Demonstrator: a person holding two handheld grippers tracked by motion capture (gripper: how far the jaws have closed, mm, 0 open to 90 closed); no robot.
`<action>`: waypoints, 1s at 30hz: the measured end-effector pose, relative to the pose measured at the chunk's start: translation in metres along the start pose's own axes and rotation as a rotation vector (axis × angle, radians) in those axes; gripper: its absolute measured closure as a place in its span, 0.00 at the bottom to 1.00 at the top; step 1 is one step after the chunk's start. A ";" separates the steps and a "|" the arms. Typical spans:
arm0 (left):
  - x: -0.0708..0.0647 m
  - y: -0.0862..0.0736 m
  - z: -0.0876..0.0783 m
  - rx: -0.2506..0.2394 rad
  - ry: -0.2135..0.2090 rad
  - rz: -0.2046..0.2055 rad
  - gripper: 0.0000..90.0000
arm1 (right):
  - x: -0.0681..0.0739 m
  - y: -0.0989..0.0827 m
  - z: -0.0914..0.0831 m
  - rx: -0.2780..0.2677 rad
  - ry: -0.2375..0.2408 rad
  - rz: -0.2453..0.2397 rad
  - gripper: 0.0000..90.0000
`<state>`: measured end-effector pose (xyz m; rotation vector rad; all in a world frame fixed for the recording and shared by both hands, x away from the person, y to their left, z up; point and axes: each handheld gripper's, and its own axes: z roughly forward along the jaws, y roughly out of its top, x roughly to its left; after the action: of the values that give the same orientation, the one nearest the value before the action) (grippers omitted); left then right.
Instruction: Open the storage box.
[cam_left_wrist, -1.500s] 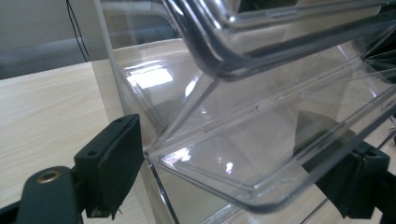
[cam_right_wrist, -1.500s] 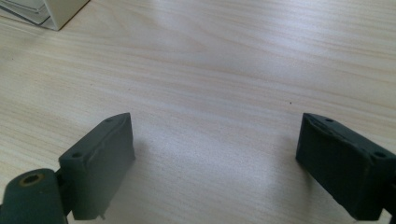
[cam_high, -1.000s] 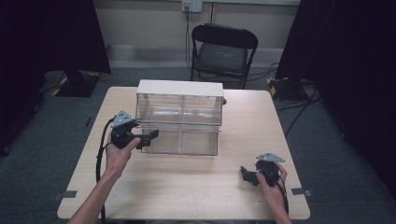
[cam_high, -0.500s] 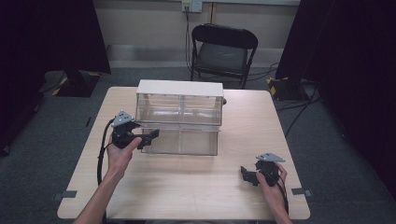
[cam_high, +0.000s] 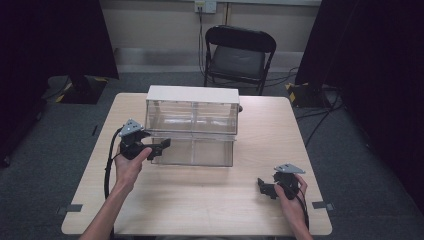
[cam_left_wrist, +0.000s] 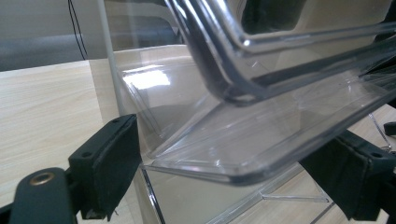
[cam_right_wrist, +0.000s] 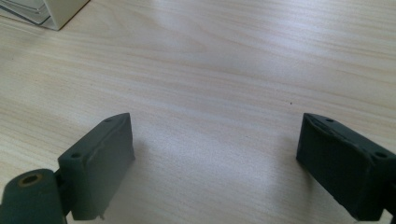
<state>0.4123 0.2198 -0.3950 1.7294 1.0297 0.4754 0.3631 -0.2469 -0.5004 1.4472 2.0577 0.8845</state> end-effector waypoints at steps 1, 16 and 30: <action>0.000 0.000 0.000 0.000 -0.001 0.000 0.15 | 0.000 0.000 0.000 0.000 0.000 0.000 0.12; 0.001 -0.001 0.001 -0.010 -0.004 0.003 0.14 | 0.000 0.000 0.000 0.000 0.000 -0.001 0.12; 0.001 -0.001 0.001 -0.009 -0.004 0.004 0.14 | 0.000 0.000 0.000 0.000 0.000 0.000 0.12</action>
<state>0.4128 0.2203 -0.3963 1.7240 1.0200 0.4787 0.3631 -0.2469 -0.5004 1.4472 2.0576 0.8846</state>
